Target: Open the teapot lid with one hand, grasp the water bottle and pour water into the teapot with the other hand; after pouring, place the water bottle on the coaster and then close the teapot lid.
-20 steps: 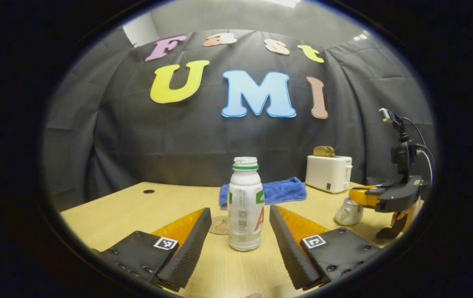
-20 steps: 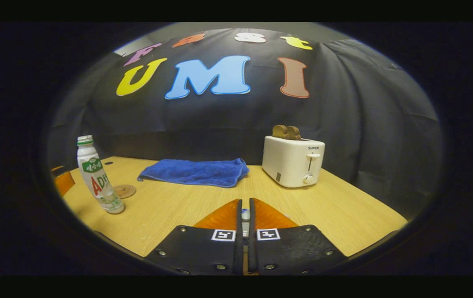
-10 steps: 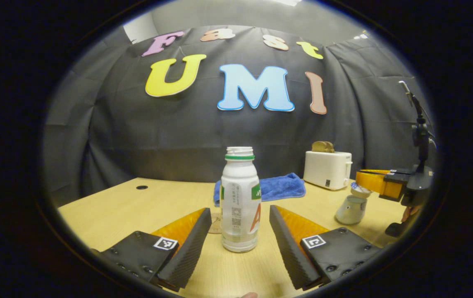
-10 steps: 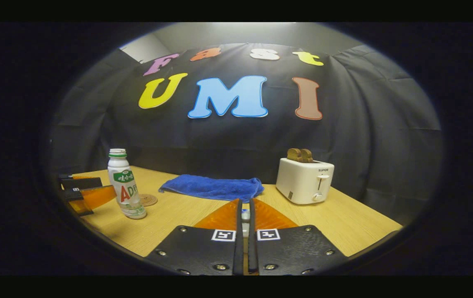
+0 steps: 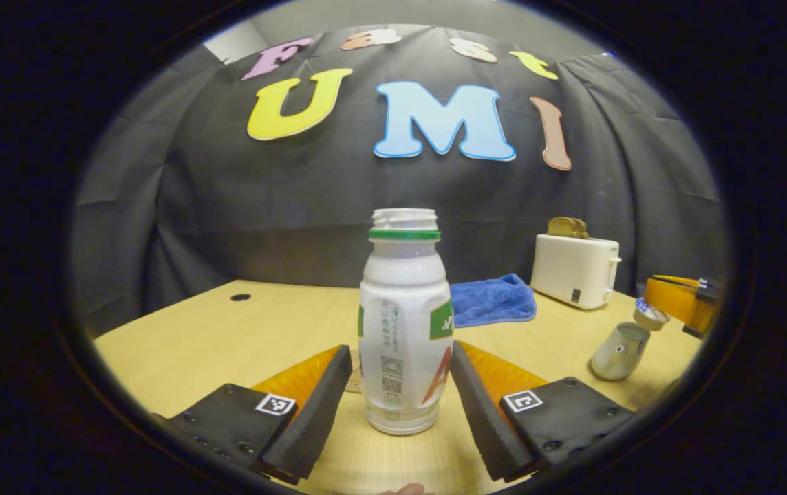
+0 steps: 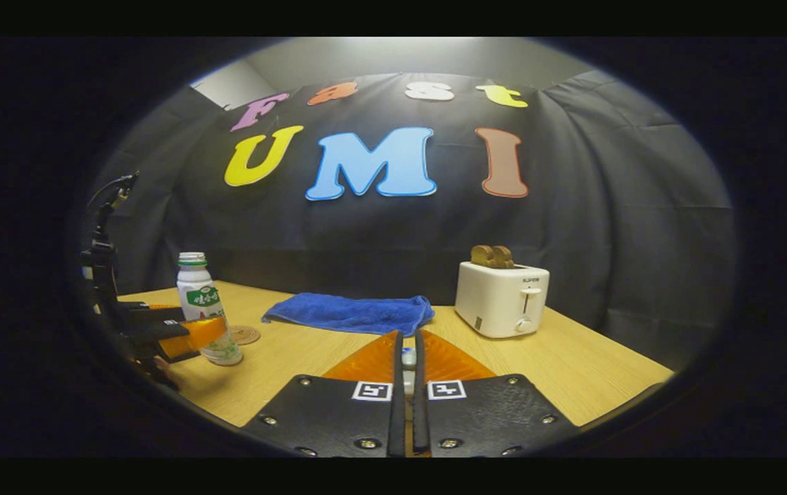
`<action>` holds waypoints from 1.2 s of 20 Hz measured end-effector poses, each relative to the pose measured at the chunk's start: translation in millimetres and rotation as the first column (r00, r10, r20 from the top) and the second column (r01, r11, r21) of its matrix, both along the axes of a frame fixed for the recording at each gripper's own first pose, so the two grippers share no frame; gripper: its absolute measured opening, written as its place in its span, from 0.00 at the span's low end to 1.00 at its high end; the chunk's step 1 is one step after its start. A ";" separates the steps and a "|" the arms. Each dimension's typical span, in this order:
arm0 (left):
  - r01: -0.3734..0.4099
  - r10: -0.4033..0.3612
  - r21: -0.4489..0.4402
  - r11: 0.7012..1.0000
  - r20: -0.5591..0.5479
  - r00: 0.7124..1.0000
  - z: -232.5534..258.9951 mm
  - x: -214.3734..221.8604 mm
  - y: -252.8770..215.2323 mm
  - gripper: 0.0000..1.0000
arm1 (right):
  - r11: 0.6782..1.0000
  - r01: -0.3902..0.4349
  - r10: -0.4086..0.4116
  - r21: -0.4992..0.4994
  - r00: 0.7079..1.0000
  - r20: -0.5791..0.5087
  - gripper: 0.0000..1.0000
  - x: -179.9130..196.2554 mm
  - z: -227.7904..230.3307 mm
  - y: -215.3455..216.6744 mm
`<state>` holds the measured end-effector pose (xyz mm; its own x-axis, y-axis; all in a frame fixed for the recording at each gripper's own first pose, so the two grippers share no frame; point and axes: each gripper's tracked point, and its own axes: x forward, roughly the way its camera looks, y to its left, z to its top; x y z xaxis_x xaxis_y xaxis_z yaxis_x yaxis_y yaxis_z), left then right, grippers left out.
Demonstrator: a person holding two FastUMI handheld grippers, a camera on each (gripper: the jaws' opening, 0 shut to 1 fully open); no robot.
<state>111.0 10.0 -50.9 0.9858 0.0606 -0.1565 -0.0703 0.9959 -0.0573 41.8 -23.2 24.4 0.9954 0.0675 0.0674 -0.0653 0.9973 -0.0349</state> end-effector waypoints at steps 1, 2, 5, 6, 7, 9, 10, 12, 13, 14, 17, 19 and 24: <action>0.001 -0.001 0.000 1.000 -0.004 1.000 -1.3 4.5 -0.2 1.00 | 1.000 -0.007 0.007 0.013 1.000 -0.004 0.05 -1.3 -0.7 0.9; -0.009 0.009 0.019 1.000 -0.004 1.000 -3.1 6.5 -0.6 0.99 | 1.000 -0.011 0.011 0.021 1.000 -0.005 0.05 -0.5 -0.7 0.8; -0.031 0.031 0.041 0.999 0.000 1.000 1.0 4.2 3.0 0.93 | 1.000 -0.002 0.003 0.020 1.000 -0.003 0.00 -1.9 0.4 -4.5; -0.040 0.040 0.043 0.998 0.002 0.999 -0.1 4.4 4.9 0.87 | 1.000 -0.002 0.002 0.017 1.000 -0.004 0.02 -5.6 3.2 -5.7; -0.033 0.033 0.054 0.998 0.000 0.999 -0.1 2.1 3.9 0.84 | 1.000 -0.005 0.005 0.022 1.000 0.000 0.03 -14.0 4.6 -6.8; -0.017 0.017 0.095 0.995 0.001 1.000 -0.4 -3.3 -2.1 0.82 | 1.000 -0.007 0.007 0.028 0.999 -0.033 0.05 -30.8 -7.4 -5.2; -0.004 0.003 0.110 0.994 0.002 1.000 0.1 -6.9 -4.4 0.78 | 0.999 -0.016 0.018 0.029 0.999 -0.049 0.00 -39.5 -15.6 -1.0; 0.026 -0.026 0.135 0.991 -0.006 1.000 1.9 -12.6 -8.7 0.83 | 1.000 -0.018 0.017 -0.004 0.996 -0.082 0.05 -52.0 -31.4 4.2; 0.049 -0.047 0.154 0.987 -0.017 0.999 1.8 -14.4 -12.6 0.77 | 1.000 -0.021 0.020 -0.014 0.996 -0.092 0.00 -60.1 -37.7 6.2; 0.072 -0.068 0.206 0.976 -0.028 0.997 3.0 -15.6 -15.5 0.72 | 1.000 -0.021 0.020 -0.007 0.995 -0.096 0.05 -71.4 -41.5 7.8; 0.108 -0.097 0.385 0.917 -0.049 0.994 7.5 -15.7 -19.7 0.82 | 1.000 -0.008 0.010 0.024 0.996 -0.088 0.00 -93.1 -42.0 4.2; 0.136 -0.122 0.461 0.877 -0.060 0.991 10.8 -12.6 -25.5 0.82 | 1.000 0.004 -0.002 0.027 0.997 -0.077 0.00 -103.4 -37.7 0.9; 0.228 -0.188 0.601 0.766 -0.130 0.973 1.1 -4.1 -52.5 0.83 | 0.999 0.022 -0.019 0.042 0.997 -0.072 0.05 -132.8 -43.3 -2.8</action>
